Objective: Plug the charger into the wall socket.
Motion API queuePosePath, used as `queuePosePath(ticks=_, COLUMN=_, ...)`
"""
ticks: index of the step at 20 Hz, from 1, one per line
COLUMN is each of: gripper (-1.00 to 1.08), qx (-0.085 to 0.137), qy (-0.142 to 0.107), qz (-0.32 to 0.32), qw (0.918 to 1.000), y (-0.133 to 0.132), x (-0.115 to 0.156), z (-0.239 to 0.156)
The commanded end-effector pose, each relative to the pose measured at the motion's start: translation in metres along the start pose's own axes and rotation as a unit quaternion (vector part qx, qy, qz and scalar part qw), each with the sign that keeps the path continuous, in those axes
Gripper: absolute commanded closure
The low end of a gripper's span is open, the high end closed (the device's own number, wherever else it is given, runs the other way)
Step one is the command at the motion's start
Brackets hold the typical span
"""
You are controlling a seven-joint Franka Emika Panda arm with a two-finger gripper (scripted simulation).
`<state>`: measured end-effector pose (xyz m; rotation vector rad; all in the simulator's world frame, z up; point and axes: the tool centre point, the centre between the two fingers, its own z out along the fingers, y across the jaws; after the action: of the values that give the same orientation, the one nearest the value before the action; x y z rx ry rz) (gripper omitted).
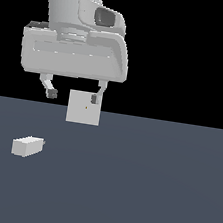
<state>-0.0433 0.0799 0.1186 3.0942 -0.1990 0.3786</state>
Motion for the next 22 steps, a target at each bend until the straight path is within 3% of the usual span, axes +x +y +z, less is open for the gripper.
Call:
queuePosePath(ticks=1, gripper=-0.92, qx=0.000, qy=0.014, qz=0.005, qw=0.9999, y=-0.009, x=-0.006, z=0.006)
queuePosePath(ticks=12, gripper=-0.92, qx=-0.006, qy=0.066, qz=0.024, qw=0.9975, y=-0.041, x=-0.024, z=0.028)
queuePosePath(ticks=22, gripper=-0.92, qx=-0.012, qy=0.095, qz=0.036, qw=0.9947, y=-0.059, x=-0.031, z=0.043)
